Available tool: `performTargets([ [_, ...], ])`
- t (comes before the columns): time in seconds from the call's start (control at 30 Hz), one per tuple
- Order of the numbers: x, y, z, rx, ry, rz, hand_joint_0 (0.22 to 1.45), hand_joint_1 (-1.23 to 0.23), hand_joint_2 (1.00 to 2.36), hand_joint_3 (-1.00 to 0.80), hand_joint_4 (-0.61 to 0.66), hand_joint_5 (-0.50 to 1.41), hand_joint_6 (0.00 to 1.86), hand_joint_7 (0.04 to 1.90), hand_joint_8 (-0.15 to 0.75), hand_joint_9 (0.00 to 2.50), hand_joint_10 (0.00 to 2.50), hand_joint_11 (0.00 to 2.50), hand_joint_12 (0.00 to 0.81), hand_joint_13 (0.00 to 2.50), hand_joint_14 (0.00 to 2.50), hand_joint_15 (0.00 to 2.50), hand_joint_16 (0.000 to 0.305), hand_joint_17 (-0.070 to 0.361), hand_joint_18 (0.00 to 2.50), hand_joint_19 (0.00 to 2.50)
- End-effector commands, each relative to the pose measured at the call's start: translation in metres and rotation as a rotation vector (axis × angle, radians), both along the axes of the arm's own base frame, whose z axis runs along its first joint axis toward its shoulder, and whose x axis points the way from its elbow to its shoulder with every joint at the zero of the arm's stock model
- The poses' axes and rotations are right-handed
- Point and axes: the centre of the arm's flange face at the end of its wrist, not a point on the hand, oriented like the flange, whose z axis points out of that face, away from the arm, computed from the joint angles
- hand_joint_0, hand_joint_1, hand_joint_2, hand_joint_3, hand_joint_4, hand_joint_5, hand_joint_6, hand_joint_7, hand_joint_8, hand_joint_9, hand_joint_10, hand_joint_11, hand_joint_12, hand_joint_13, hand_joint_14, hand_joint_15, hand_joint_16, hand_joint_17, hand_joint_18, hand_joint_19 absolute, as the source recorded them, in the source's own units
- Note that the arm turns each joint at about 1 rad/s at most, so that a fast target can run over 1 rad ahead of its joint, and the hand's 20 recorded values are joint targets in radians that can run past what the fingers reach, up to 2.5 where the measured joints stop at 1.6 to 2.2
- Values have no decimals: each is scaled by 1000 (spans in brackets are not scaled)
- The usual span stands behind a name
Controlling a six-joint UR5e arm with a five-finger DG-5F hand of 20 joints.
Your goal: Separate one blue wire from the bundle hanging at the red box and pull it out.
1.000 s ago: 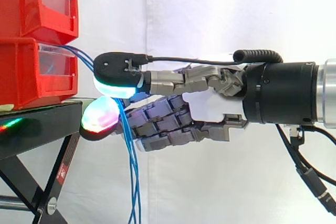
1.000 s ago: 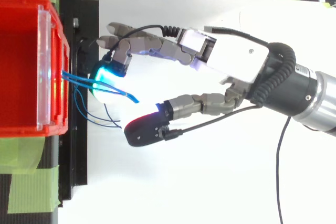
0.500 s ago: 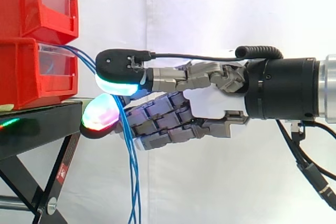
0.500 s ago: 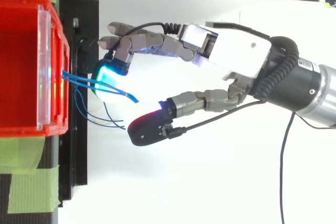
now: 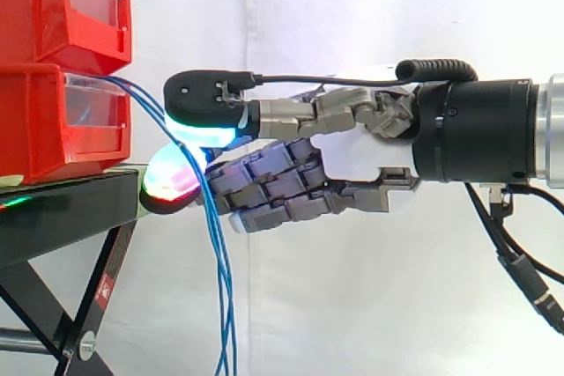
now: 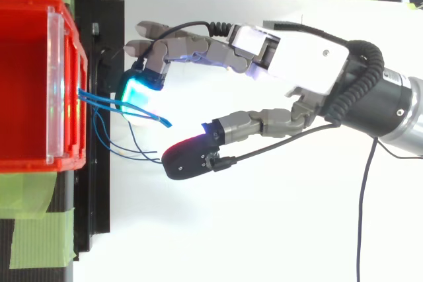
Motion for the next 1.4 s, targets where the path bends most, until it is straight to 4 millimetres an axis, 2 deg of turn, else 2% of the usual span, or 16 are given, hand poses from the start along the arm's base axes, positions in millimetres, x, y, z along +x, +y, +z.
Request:
performTargets([
  [0.0, 0, -1, 3, -11, -3, -1, 616, -610, 1007, -430, 279, -163, 502, 1105, 282, 333, 3, 114, 322, 117, 3, 86, 49, 110, 4, 243],
  [0.53, 0, -1, 3, -26, -2, -6, 635, -670, 1007, -421, 243, -147, 500, 1284, 284, 360, 3, 149, 324, 152, 3, 97, 48, 109, 49, 252],
  [0.73, 1, -1, 3, -28, -7, -8, 643, -669, 1008, -416, 235, -147, 528, 1264, 288, 379, 4, 161, 325, 164, 3, 96, 48, 108, 70, 262],
  [0.77, 1, 0, 3, -28, -7, -6, 643, -686, 1009, -410, 236, -138, 506, 1321, 293, 405, 4, 146, 329, 192, 3, 83, 49, 109, 107, 241],
  [1.37, 10, 1, 9, -95, -66, -17, 649, -686, 1009, -402, 234, -141, 520, 1305, 297, 421, 4, 159, 330, 205, 3, 86, 48, 108, 127, 244],
])
